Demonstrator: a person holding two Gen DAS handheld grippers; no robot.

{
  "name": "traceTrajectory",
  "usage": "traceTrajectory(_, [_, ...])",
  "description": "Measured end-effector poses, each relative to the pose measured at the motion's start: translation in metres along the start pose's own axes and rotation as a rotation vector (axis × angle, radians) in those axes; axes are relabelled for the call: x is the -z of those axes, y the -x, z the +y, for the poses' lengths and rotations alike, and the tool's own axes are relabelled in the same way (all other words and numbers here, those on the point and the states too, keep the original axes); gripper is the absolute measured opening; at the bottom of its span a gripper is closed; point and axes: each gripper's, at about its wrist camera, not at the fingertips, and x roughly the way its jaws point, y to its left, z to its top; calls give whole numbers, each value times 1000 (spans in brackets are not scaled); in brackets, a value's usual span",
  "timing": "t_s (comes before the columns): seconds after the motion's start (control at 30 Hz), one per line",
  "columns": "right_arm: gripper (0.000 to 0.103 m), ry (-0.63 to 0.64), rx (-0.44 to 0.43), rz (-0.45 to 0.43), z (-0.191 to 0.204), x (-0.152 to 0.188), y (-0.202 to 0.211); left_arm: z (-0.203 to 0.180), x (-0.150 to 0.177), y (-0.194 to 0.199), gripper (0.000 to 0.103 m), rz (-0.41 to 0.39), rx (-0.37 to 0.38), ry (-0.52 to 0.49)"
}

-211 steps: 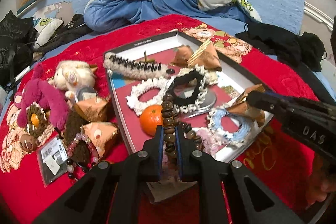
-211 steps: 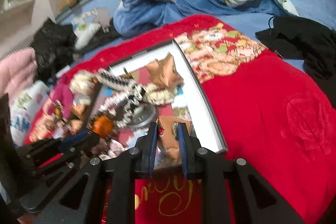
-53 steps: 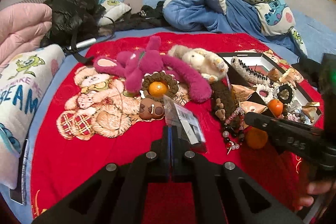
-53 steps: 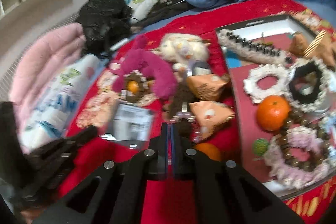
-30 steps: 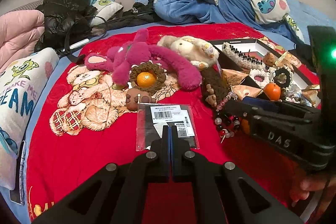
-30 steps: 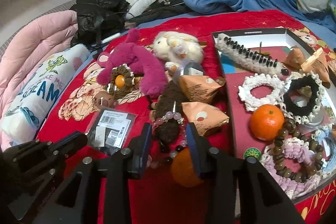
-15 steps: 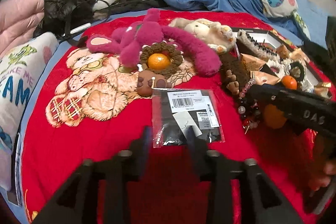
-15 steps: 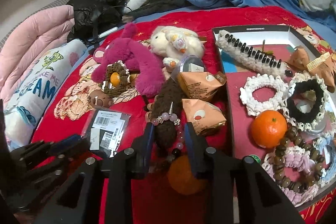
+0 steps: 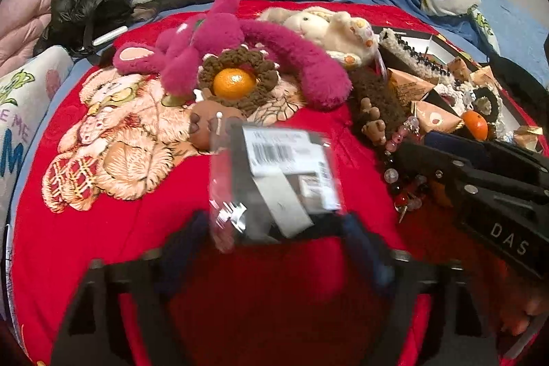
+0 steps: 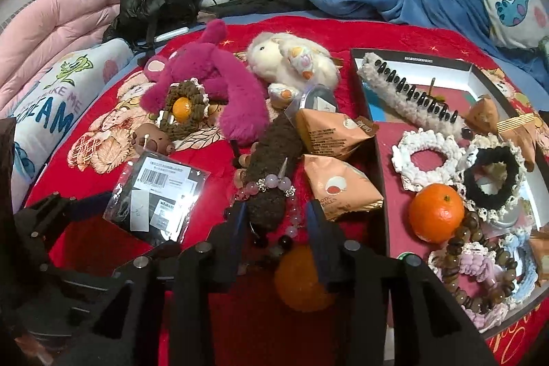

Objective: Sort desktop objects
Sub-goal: 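Grasp the pink bead bracelet with the right tool while the left tool lifts the bag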

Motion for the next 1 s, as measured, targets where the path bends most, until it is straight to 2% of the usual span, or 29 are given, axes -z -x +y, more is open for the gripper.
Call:
traceTrajectory(0.03, [33, -4, 1, 1, -2, 0, 0, 2, 1, 2, 46, -4, -11, 13])
traceTrajectory(0.07, [30, -10, 5, 7, -3, -1, 0, 4, 0, 4, 30, -5, -20, 31])
traceTrajectory(0.1, [25, -14, 7, 10, -5, -1, 1, 5, 0, 5, 20, -3, -19, 46])
traceTrajectory(0.2, [8, -41, -8, 15, -13, 0, 6, 5, 2, 10, 5, -13, -32, 49])
traceTrajectory(0.33, [2, -110, -125, 17, -22, 3, 13, 5, 4, 18, 3, -28, -41, 45])
traceTrajectory(0.57, [2, -144, -205, 28, -18, 6, 12, 6, 3, 28, 2, -55, -42, 47])
traceTrajectory(0.73, [7, -142, -271, 35, -15, 6, 18, 10, 3, 39, 1, -88, -59, 44])
traceTrajectory(0.77, [9, -123, -257, 34, -11, 6, 19, 11, 3, 40, 1, -89, -58, 49])
traceTrajectory(0.83, [20, -98, -223, 41, -6, 7, 17, 12, 4, 40, 1, -87, -55, 52])
traceTrajectory(1.0, [23, -124, -256, 73, -5, 6, 4, 9, 6, 36, 1, -71, -56, 36])
